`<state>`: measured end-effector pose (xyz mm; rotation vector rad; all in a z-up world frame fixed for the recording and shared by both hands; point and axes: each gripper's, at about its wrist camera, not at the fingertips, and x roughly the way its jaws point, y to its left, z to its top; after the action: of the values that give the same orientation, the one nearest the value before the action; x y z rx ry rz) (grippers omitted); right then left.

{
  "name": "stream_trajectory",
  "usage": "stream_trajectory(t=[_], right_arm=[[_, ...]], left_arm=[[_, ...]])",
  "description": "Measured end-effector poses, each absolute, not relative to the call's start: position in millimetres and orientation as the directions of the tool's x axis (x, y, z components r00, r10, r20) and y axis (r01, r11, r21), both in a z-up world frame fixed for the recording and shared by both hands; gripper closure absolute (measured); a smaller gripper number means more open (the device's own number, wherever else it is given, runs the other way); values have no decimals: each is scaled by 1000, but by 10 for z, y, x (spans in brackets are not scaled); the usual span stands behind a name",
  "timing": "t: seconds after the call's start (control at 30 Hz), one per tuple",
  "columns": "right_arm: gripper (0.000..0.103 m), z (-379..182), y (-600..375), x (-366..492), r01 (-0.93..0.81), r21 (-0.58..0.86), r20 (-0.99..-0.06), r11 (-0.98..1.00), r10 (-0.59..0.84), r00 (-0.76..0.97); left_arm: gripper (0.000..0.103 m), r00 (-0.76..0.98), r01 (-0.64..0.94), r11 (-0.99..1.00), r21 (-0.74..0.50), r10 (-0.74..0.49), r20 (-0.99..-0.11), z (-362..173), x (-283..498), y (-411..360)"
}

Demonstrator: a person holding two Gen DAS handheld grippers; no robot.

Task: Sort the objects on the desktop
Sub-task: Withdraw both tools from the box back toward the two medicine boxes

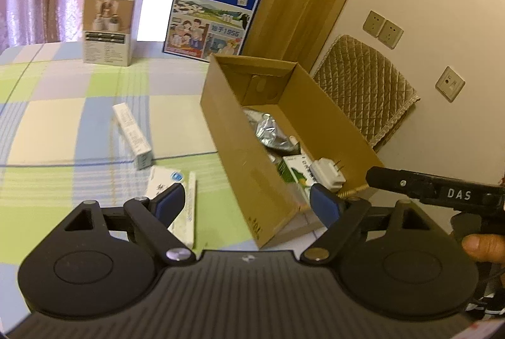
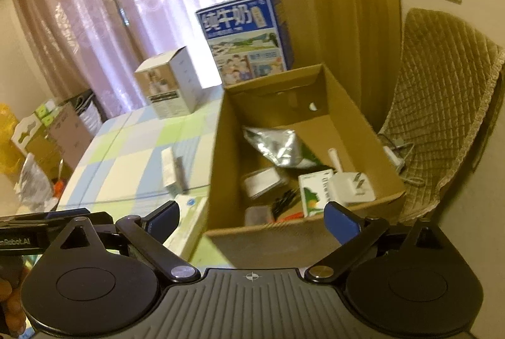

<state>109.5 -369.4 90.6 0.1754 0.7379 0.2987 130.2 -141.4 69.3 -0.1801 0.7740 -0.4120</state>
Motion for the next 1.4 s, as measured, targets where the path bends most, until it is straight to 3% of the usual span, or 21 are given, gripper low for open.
stream_trajectory(t=[0.8,1.4], right_arm=[[2,696,-2805,653,-335,245,-679,910,407,611],[2,123,-2077,1158,-392,244,-738,887,432,519]], left_arm=[[17,688,115,958,-262,-268,-674,623,499,-314],[15,677,18,983,-182,-146,-721,302,836,133]])
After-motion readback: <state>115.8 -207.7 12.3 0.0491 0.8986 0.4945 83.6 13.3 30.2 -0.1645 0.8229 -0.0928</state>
